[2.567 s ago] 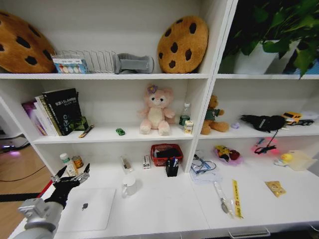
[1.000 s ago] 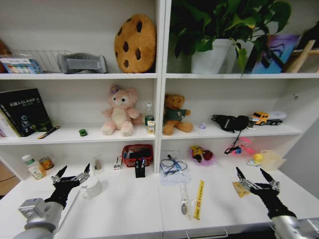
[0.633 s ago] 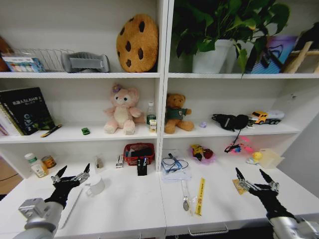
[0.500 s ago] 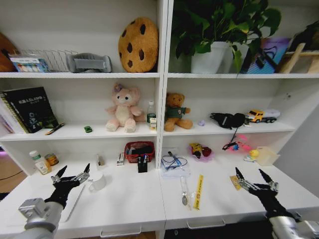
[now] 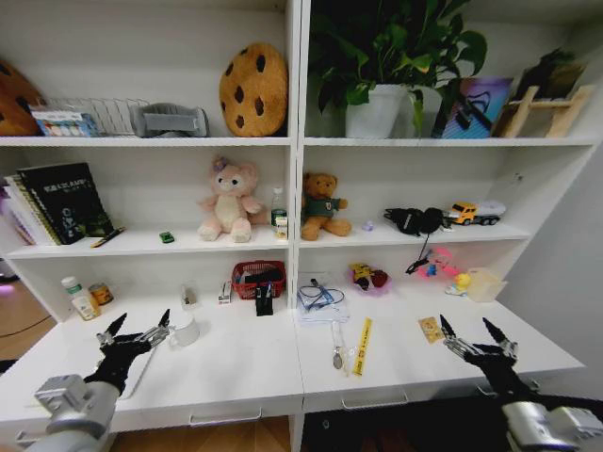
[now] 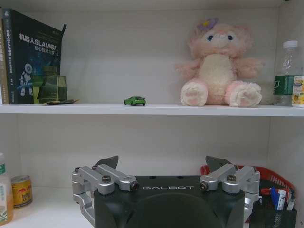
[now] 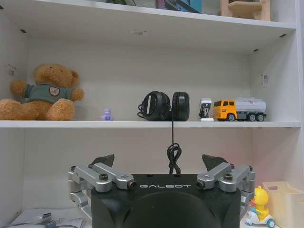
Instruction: Organize the objects on the table.
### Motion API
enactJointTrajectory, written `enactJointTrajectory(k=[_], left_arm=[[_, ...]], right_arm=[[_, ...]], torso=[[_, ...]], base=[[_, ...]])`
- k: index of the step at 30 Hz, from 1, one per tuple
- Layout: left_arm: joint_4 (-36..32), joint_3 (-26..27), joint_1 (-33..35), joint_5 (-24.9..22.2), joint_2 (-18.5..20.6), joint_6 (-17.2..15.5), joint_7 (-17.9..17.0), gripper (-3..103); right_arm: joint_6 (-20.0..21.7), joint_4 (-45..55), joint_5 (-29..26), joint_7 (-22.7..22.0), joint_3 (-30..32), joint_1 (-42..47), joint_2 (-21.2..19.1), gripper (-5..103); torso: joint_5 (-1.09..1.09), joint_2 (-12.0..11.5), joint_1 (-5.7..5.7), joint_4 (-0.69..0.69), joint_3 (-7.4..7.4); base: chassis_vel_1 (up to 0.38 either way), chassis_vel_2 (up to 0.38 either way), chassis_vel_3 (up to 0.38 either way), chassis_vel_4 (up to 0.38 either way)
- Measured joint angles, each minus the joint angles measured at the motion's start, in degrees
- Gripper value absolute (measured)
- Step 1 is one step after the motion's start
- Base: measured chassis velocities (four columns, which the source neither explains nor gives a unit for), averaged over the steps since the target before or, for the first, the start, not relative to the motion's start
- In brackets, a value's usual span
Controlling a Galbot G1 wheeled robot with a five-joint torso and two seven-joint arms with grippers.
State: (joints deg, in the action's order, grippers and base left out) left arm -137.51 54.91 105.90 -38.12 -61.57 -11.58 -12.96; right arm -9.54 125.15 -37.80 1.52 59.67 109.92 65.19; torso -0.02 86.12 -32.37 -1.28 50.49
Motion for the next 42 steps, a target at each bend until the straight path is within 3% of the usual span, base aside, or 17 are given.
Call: enactJointTrajectory(k=[10,12,13,15,16,18,21,22,24,25,32,34,39,42], left_arm=[[-0.01,-0.01,0.00,0.00,0.00,0.00,0.01,100],[-0.01,-0.01,0.00,0.00,-0.01,0.00,0.01,100],[-0.01,-0.01,0.00,0.00,-0.01,0.00,0.01,100],[0.00,-0.01,0.00,0.00,0.00,0.00,0.00,100],[0.00,-0.01,0.00,0.00,0.00,0.00,0.00,100],[0.00,-0.01,0.00,0.00,0.00,0.00,-0.01,100],[0.00,0.00,0.00,0.00,0.00,0.00,-0.05,100],[0.00,-0.01,0.00,0.00,0.00,0.00,-0.07,100],[0.00,0.00,0.00,0.00,0.00,0.00,-0.09,100],[0.00,0.00,0.00,0.00,0.00,0.00,-0.05,100],[0.00,0.00,0.00,0.00,0.00,0.00,-0.06,100],[0.00,-0.01,0.00,0.00,0.00,0.00,-0.05,100],[0.00,-0.01,-0.01,0.00,0.00,0.00,-0.05,100],[0.00,-0.01,-0.01,0.00,-0.01,0.00,-0.05,100]], right_arm=[[-0.73,-1.02,2.43,-1.89,-1.77,-2.66,-0.51,100],[3.08,-2.52,2.50,-3.04,-3.04,-5.30,-1.52,100],[3.08,-2.52,2.50,-3.04,-3.04,-5.30,-1.52,100],[10.01,-5.07,0.00,-4.34,-3.68,-7.73,-4.34,100],[10.01,-5.07,0.00,-4.34,-3.68,-7.73,-4.34,100],[16.68,-10.73,-3.92,-4.86,-4.49,-12.07,-8.45,100],[19.40,-13.16,-5.74,-4.92,-5.14,-14.46,-10.01,100],[22.85,-15.30,-9.27,-5.26,-6.09,-17.65,-11.78,100],[23.83,-15.87,-10.27,-5.34,-6.41,-18.61,-12.24,100],[26.34,-17.89,-12.45,-5.53,-7.71,-21.54,-13.44,100],[28.32,-23.57,-12.62,-5.73,-11.43,-27.35,-15.83,100],[28.23,-28.18,-10.98,-5.74,-15.71,-30.55,-16.86,100],[26.96,-33.27,-7.42,-5.77,-22.76,-35.41,-15.60,103],[26.81,-34.44,-6.81,-6.36,-24.57,-37.09,-14.89,97]], torso=[[0.06,0.01,0.04,-0.02,-0.01],[0.03,0.01,0.04,-0.02,-0.01],[0.03,0.01,0.04,-0.02,-0.01],[0.01,0.02,0.04,-0.01,-0.01],[0.01,0.02,0.04,-0.01,-0.01],[0.01,0.02,0.04,-0.01,-0.01],[0.05,0.01,0.04,-0.01,-0.01],[0.03,0.01,0.04,0.00,-0.01],[0.00,0.01,0.03,0.00,-0.01],[0.00,0.01,0.04,0.01,-0.01],[0.03,0.01,0.03,0.01,0.00],[0.02,0.01,0.04,-0.02,0.00],[0.01,0.01,0.04,0.00,-0.01],[0.02,0.01,0.03,0.00,-0.01]], base=[[-0.113,-0.136,0.113,0.125],[-0.040,-0.040,0.040,0.044],[0.000,0.000,0.000,0.000],[0.013,0.027,-0.003,-0.024],[0.026,0.055,-0.007,-0.049],[0.033,0.049,-0.040,-0.043],[0.047,0.035,-0.023,-0.029],[0.000,0.000,0.000,0.000],[0.000,0.000,0.000,0.000],[0.000,0.000,0.000,0.000],[0.000,0.000,0.000,0.000],[0.000,0.000,0.000,0.000],[0.000,0.000,0.000,0.000],[0.000,0.000,0.000,0.000]])
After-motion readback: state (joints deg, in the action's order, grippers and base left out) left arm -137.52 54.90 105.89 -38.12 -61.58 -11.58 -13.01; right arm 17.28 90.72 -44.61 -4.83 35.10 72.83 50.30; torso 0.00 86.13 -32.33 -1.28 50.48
